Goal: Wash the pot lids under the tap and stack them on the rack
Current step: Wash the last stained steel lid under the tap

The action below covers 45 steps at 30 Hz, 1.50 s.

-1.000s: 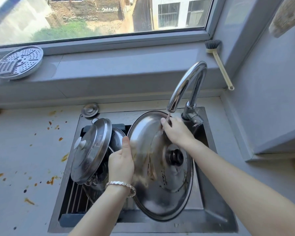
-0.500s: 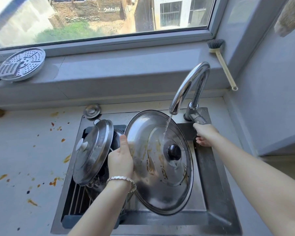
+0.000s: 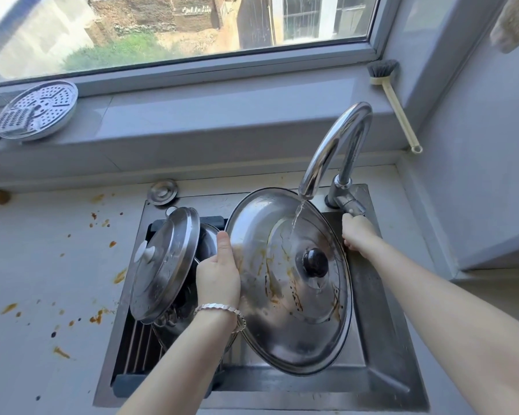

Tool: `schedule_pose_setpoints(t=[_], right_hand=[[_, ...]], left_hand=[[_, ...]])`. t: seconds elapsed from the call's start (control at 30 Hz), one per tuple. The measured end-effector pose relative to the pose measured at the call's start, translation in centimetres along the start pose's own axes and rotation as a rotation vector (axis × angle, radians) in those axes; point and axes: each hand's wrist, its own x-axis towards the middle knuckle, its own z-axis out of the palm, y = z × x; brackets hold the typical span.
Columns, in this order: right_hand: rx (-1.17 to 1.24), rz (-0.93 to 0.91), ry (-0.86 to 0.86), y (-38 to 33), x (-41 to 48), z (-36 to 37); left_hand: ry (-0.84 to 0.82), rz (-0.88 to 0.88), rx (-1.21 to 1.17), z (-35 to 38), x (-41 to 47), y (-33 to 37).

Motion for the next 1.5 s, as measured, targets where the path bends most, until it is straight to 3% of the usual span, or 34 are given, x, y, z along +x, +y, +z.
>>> schedule_pose_setpoints(t=[0.2,0.27,0.37,0.57,0.63,0.7,0.77,0.83,1.0,1.03,1.17,1.2,1.33,1.37,1.5], right_hand=[[0.161,0.096,-0.030,-1.1,-2.3,-0.7],[0.003,0.084,-0.041,-2.2,-4.2,-0.9],[-0.197,-0.282,0.112,-4.2,-9.1,0.1],[-0.327,-0.964,-0.118,-5.2,-18.2,5.2],[-0.366,-1.053,-0.160,-5.2,-18.3,5.3],[-0.371,-0.898,-0.147,-6.0,-15.8,5.1],[-0.271,-0.601,-0.117,-7.4,-12.9,4.1],[-0.255,-0.523,-0.079,-8.0,-12.6,3.6],[-0.393,-0.994,-0.122,-5.9,-17.7,5.0],[-0.377,-0.977,-0.110,-6.0,-17.1,4.7],[-0.284,-0.520,-0.055,-6.9,-12.5,3.7],[-0.320,-0.534,-0.065,-6.7,-13.1,4.0],[-0.391,-0.914,-0.144,-5.4,-17.4,5.1],[-0.387,-0.895,-0.122,-5.5,-17.0,4.8],[-0.155,-0.282,-0.091,-6.5,-10.7,4.2]], left_hand=[[0.032,0.012,-0.013,0.6,0.8,-0.7],[0.021,0.006,-0.015,0.8,1.1,-0.8],[0.013,0.022,-0.010,1.2,1.1,-0.9],[-0.011,-0.080,-0.104,1.7,1.2,-0.4],[0.004,-0.091,-0.122,1.3,1.4,-0.5],[0.018,-0.037,-0.076,0.8,1.2,-0.8],[0.015,0.033,-0.025,0.7,0.7,-1.0],[-0.002,0.061,-0.009,0.7,0.5,-1.1],[-0.001,0.032,-0.074,1.0,1.1,-1.1],[-0.005,0.039,-0.084,1.0,1.0,-1.1],[-0.009,0.085,-0.060,0.7,0.4,-1.6],[-0.002,0.094,-0.055,0.8,0.3,-1.7],[-0.001,0.051,-0.100,0.9,0.5,-1.6],[0.001,0.053,-0.102,0.8,0.5,-1.5],[0.028,0.159,-0.039,0.3,-0.4,-1.8]])
